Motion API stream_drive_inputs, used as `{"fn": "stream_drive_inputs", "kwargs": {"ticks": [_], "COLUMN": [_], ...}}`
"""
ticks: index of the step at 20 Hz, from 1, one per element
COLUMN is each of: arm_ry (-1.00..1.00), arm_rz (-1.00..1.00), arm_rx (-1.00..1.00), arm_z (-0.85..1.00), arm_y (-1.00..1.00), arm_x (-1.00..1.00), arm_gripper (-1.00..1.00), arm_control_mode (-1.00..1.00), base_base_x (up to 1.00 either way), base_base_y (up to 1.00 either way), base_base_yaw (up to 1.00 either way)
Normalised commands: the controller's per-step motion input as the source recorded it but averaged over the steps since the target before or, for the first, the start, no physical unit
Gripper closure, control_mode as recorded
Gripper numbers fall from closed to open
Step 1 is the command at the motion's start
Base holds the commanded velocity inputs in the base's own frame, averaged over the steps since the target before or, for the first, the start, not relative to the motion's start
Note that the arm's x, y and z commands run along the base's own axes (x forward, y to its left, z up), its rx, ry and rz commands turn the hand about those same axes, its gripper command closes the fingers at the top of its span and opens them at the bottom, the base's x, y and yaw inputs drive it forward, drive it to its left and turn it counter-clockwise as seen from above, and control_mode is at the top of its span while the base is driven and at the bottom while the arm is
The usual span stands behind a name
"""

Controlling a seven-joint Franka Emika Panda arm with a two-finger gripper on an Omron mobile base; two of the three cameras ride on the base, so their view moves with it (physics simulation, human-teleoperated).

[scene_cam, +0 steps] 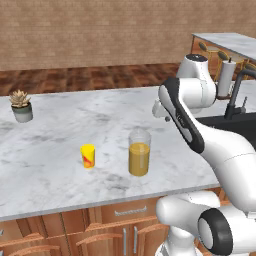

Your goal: Place the pitcher and cup on the dining counter for serving.

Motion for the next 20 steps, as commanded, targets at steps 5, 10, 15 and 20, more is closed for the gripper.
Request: {"fn": "stream_drive_inputs", "kwargs": {"ticks": [5,10,15,20], "arm_ry": [0.0,-0.02,-0.01,0.0], "arm_rz": [0.0,0.0,-0.01,-0.03], "arm_rx": [-0.03,-0.05,0.0,0.03], "arm_z": [-0.03,-0.56,-0.58,-0.49], "arm_y": [0.09,0.37,0.45,0.28], "arm_x": [-0.04,-0.38,-0.21,0.0], "arm_gripper": [-1.0,-1.0,-1.0,-1.0], "arm_control_mode": [-1.0,-1.0,-1.0,-1.0], "base_base_x": [0.0,0.0,0.0,0.0], "base_base_y": [0.0,0.0,0.0,0.0], "base_base_yaw": [0.0,0.0,0.0,0.0]}}
